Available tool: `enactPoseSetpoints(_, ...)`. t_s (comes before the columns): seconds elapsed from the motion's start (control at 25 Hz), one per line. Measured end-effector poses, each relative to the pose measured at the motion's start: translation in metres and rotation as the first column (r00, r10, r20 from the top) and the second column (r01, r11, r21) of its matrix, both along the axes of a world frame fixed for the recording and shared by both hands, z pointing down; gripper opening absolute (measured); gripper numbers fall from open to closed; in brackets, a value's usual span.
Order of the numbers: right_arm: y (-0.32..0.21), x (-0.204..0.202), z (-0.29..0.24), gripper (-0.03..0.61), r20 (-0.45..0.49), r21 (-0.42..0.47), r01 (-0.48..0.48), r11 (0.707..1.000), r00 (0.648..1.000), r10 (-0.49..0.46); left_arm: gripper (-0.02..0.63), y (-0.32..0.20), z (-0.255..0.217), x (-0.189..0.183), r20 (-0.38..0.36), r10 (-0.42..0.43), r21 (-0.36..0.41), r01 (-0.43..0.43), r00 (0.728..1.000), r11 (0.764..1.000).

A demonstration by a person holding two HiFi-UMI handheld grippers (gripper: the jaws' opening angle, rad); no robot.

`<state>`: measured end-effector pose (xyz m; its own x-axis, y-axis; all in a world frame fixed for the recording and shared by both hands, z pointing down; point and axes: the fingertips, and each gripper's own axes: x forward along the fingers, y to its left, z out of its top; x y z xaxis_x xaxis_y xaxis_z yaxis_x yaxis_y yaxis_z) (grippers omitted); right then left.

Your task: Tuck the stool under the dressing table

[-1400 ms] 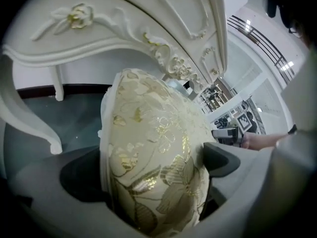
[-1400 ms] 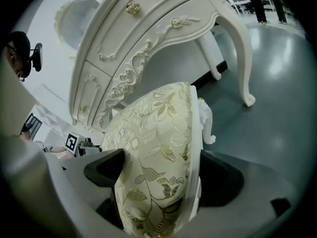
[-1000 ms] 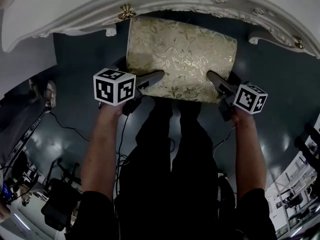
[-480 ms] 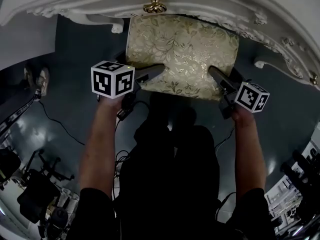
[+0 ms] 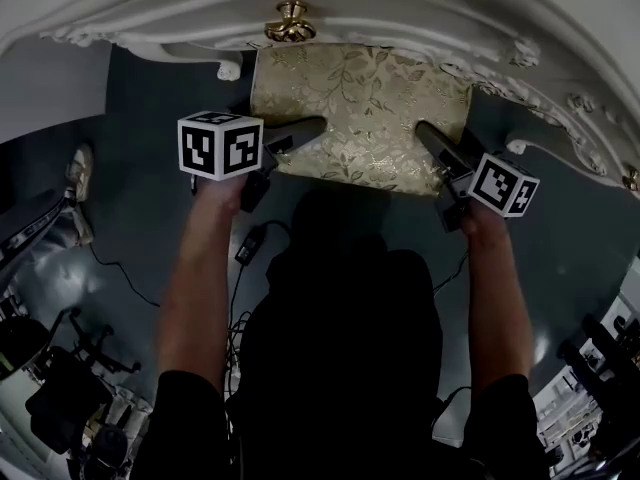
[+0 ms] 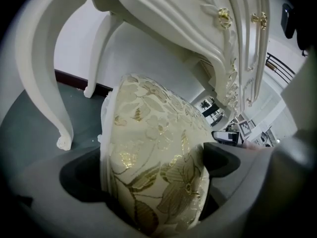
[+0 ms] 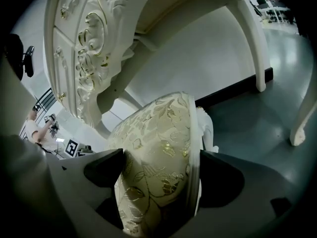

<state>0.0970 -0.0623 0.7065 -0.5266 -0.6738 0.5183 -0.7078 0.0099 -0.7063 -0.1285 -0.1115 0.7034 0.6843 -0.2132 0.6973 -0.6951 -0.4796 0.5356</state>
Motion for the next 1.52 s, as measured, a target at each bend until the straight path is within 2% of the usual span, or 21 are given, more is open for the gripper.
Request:
enactPoseSetpoints(0.48, -0.005, 0.004, -0.003, 0.449, -0.028, 0.058, -0.030, 0.998, 0.999, 0.032, 0.592, -0.002, 0.003, 0.004, -0.045, -0.027, -0.015, 0.026, 0.999, 1.000)
enactPoseSetpoints(0.68, -0.002, 0.006, 0.000, 0.449, -0.034, 0.061, -0.057, 0.997, 0.998, 0.059, 0.592, 0.000, 0.005, 0.003, -0.039, -0.033, -0.025, 0.032, 0.999, 0.999)
enactPoseSetpoints(0.8, 0.004, 0.015, -0.007, 0.448, -0.129, 0.084, -0.077, 0.994, 0.988, 0.087, 0.592, 0.003, 0.000, -0.003, -0.009, -0.088, 0.006, 0.088, 0.996, 0.996)
enactPoseSetpoints(0.92, 0.016, 0.020, -0.019, 0.448, -0.183, 0.081, -0.097, 0.992, 0.977, 0.111, 0.591, 0.011, -0.008, -0.017, 0.073, -0.142, 0.059, 0.138, 0.987, 0.989)
enactPoseSetpoints(1.08, 0.045, 0.022, -0.029, 0.446, -0.214, 0.064, -0.127, 0.990, 0.967, 0.138, 0.592, 0.039, -0.010, -0.027, 0.179, -0.133, 0.073, 0.121, 0.975, 0.990)
enactPoseSetpoints(1.2, 0.061, 0.013, -0.033, 0.445, -0.258, 0.070, -0.109, 0.992, 0.958, 0.123, 0.589, 0.053, -0.014, -0.033, 0.238, -0.136, 0.114, 0.111, 0.962, 0.987)
enactPoseSetpoints(1.52, 0.091, -0.006, -0.028, 0.445, -0.263, -0.006, -0.103, 0.995, 0.960, 0.098, 0.581, 0.089, -0.016, -0.027, 0.248, -0.152, 0.072, 0.139, 0.957, 0.988)
